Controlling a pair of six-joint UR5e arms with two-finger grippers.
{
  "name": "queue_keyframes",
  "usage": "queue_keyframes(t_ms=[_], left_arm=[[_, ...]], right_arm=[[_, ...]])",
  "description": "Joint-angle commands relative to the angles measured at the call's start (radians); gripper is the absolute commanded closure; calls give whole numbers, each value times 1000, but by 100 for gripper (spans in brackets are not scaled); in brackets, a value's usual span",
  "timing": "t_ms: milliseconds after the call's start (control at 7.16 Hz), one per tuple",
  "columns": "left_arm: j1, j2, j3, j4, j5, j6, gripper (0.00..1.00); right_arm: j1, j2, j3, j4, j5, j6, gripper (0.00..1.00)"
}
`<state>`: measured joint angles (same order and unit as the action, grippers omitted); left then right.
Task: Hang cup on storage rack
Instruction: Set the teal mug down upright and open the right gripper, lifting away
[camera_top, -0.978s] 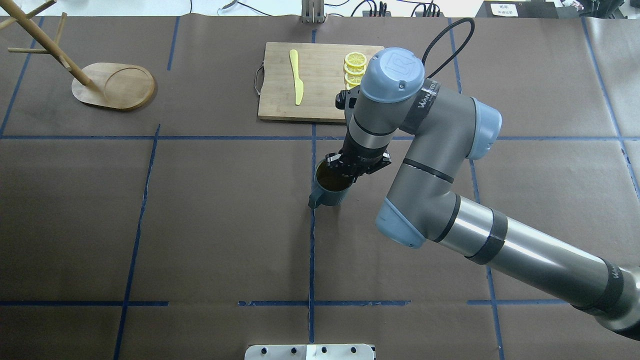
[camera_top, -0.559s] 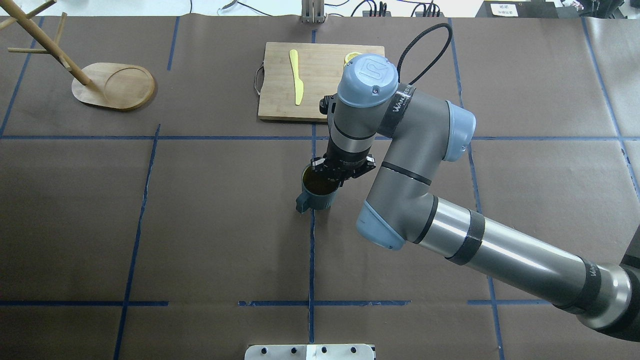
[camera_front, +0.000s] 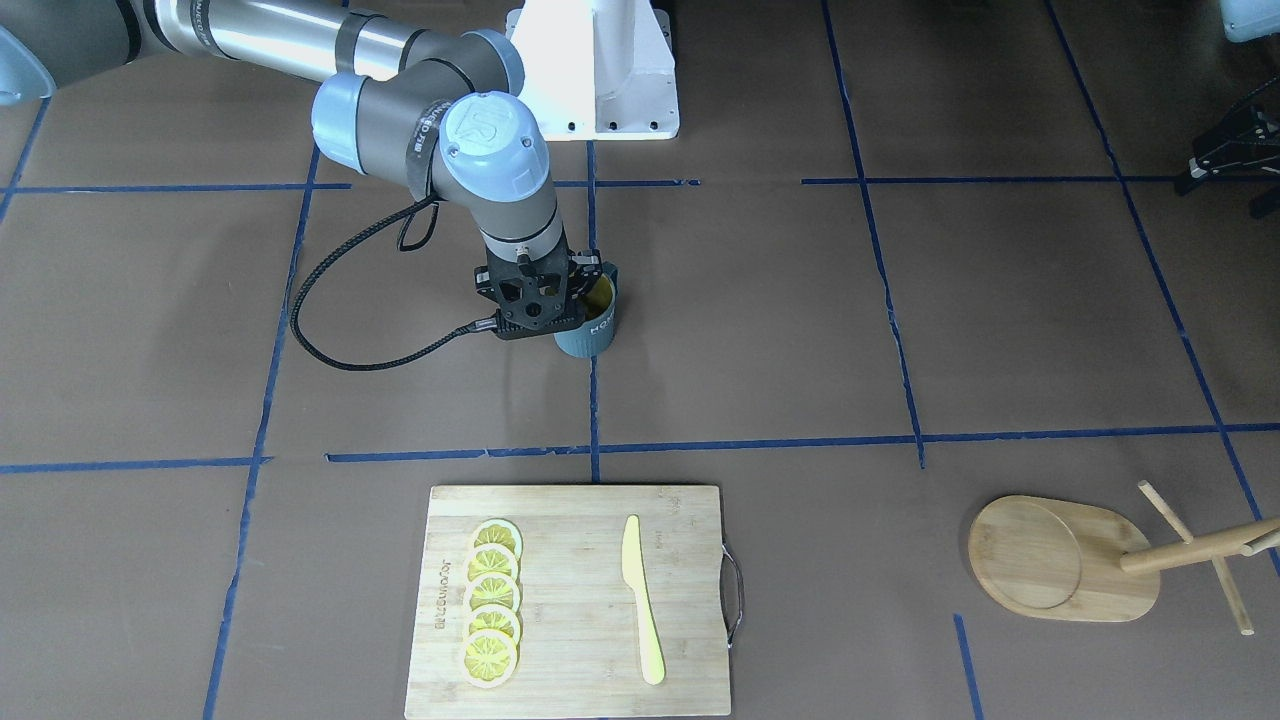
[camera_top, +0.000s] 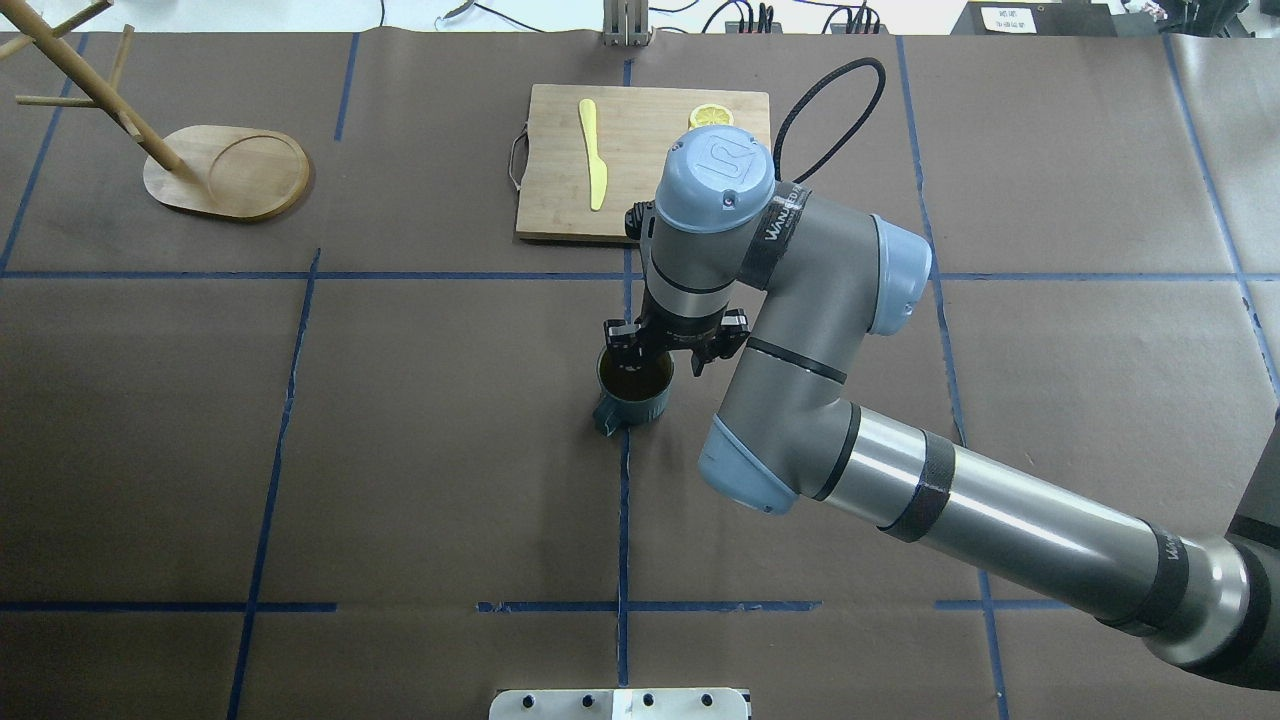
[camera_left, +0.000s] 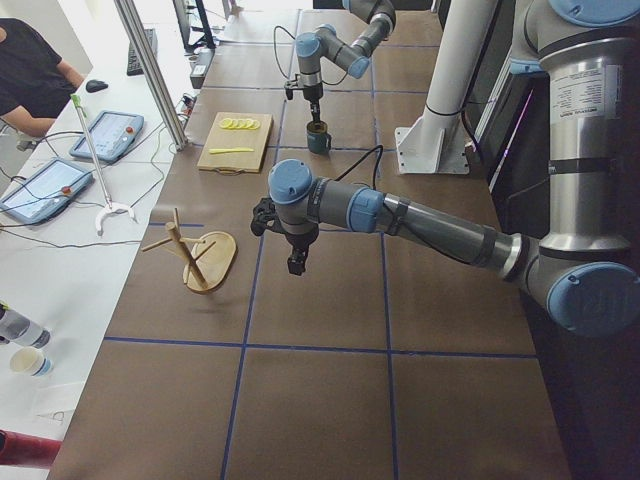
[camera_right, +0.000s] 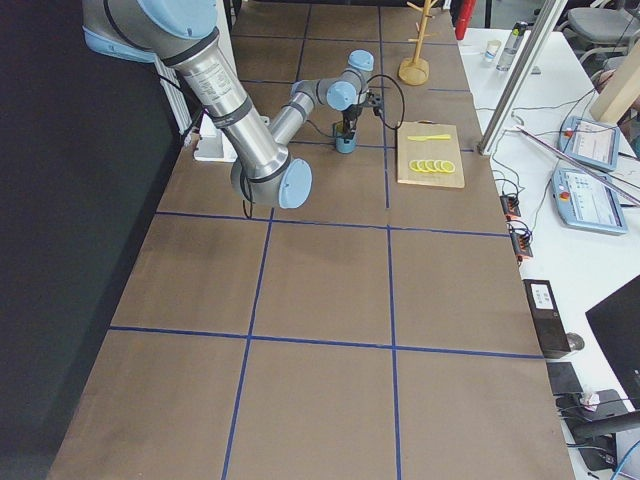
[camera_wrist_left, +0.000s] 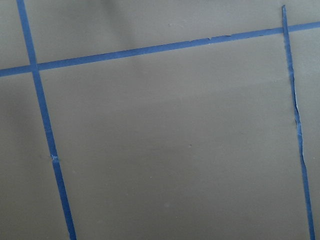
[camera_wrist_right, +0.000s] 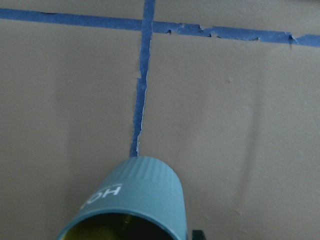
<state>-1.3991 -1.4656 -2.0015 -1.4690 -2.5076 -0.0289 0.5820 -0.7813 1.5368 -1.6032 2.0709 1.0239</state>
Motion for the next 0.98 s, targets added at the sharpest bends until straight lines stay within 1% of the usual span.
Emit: queue_keyframes(t_ms=[0, 140, 279, 419, 559, 698, 838], left_arm=[[2, -18, -40, -5, 6, 1, 0], [2, -33, -31, -39, 9, 1, 0], [2, -42, -34, -89, 6, 0, 0], [2, -45, -36, -131, 0, -3, 0], [3, -47, -5, -149, 0, 1, 0], [5, -48, 30, -190, -2, 1, 0], [44, -47, 61, -273, -3, -9, 0]], right_arm=[[18, -2, 19, 0, 3, -7, 0], [24, -9, 25, 0, 5, -8, 0], [42, -22, 51, -1, 8, -10, 0], [71, -73, 96, -1, 11, -11, 0], [100, -93, 108, -3, 12, -27, 0], [143, -143, 156, -6, 15, -27, 0], [186, -226, 236, -8, 35, -27, 0]])
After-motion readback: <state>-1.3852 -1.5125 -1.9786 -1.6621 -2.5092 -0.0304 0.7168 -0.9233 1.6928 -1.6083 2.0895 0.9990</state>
